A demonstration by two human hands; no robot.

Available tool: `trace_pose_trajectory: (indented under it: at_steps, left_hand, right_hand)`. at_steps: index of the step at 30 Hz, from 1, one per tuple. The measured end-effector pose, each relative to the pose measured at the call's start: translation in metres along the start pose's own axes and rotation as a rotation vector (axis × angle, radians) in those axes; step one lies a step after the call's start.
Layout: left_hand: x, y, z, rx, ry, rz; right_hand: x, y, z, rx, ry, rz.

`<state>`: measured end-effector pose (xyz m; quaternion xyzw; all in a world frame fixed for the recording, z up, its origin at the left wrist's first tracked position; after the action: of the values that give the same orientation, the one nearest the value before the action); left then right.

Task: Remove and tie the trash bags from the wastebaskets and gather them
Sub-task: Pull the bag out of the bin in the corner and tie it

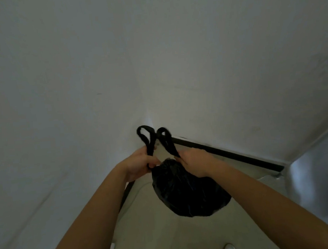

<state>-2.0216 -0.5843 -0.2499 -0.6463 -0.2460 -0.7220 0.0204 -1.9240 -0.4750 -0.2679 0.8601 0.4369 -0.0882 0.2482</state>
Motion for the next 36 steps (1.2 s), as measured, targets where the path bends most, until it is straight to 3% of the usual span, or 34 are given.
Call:
trace_pose_trajectory:
  at_steps: [3,7,11,16,21,25,27,31,36]
  left_hand:
    - [0.003,0.002,0.01,-0.131,-0.053,0.015]
    - [0.004,0.0,0.009,-0.054,-0.086,0.005]
    - [-0.002,0.001,0.004,0.001,0.163,-0.008]
    - [0.0,0.01,0.011,-0.09,0.272,-0.072]
    - [0.005,0.011,0.024,-0.177,0.152,-0.072]
    - [0.004,0.014,0.031,-0.239,0.085,-0.082]
    - [0.001,0.017,0.03,-0.199,0.143,-0.079]
    - [0.0,0.023,0.017,-0.038,0.452,0.033]
    - [-0.01,0.021,0.015,0.024,0.615,0.048]
  right_hand:
    - [-0.015,0.009,-0.003,-0.009,0.184,-0.071]
    - [-0.026,0.015,-0.007,-0.043,0.209,-0.097]
    - [-0.015,0.015,-0.012,-0.195,-0.198,-0.036]
    - [0.033,0.015,-0.003,-0.406,-0.883,0.282]
    - [0.018,0.002,-0.039,-0.301,-1.186,0.314]
    - [-0.017,-0.007,-0.056,-0.221,-1.106,0.181]
    - [-0.015,-0.01,-0.065,-0.089,-1.066,0.167]
    - [0.015,-0.001,-0.065,0.052,-1.206,0.184]
    - [0.03,0.016,-0.046,0.008,-1.397,0.2]
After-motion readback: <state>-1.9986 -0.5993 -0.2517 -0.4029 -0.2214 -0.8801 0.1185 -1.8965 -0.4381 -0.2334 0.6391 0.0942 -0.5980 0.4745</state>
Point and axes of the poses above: each hand's wrist, its own y-axis away from the middle knuckle, its own z-axis out of the palm, x = y × z, the point moved 9 cm from there along -y, towards the middle knuckle, and after that the axes turned 14 degrees about z, right-handed, at the moved point
